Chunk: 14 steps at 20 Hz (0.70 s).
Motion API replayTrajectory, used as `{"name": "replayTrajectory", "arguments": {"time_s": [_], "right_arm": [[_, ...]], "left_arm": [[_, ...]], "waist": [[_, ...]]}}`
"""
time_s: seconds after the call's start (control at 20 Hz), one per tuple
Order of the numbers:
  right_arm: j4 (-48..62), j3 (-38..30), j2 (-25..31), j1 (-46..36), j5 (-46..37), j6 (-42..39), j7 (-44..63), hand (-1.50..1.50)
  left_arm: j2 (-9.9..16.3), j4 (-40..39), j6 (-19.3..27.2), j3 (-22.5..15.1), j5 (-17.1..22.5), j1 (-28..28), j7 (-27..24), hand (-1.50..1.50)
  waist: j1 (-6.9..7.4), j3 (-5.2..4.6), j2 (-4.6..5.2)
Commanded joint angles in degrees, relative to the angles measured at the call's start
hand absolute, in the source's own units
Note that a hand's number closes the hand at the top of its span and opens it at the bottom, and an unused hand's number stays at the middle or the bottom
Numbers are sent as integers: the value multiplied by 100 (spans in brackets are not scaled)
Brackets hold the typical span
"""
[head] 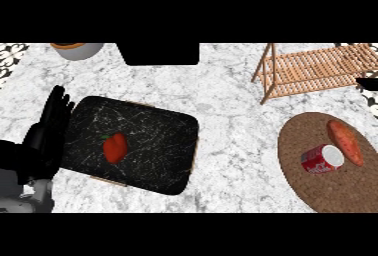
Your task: Pick the can from the placemat and place it in the tiered shelf
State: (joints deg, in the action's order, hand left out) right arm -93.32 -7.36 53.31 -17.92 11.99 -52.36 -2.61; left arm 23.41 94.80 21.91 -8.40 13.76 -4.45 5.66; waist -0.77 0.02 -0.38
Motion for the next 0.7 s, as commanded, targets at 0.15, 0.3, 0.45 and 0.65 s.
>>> {"name": "replayTrajectory", "arguments": {"time_s": [0.15,0.3,0.45,0.65], "right_arm": [[-1450,539,-136,592,-1952,710,375,-150],[-1683,918,-531,902,-2502,935,598,-150],[-1758,1161,-583,1017,-3269,1145,508,-150],[-1843,1332,-521,1186,-4096,1411,638,-150]], "left_arm": [[-27,263,9,15,-75,174,56,0],[-91,43,-126,41,-127,-31,53,0],[-306,-287,-112,71,-210,-187,-159,0],[-304,198,-82,-93,-360,63,93,0]], "waist": [[61,3,13],[70,1,35],[53,0,43],[75,2,29]]}}
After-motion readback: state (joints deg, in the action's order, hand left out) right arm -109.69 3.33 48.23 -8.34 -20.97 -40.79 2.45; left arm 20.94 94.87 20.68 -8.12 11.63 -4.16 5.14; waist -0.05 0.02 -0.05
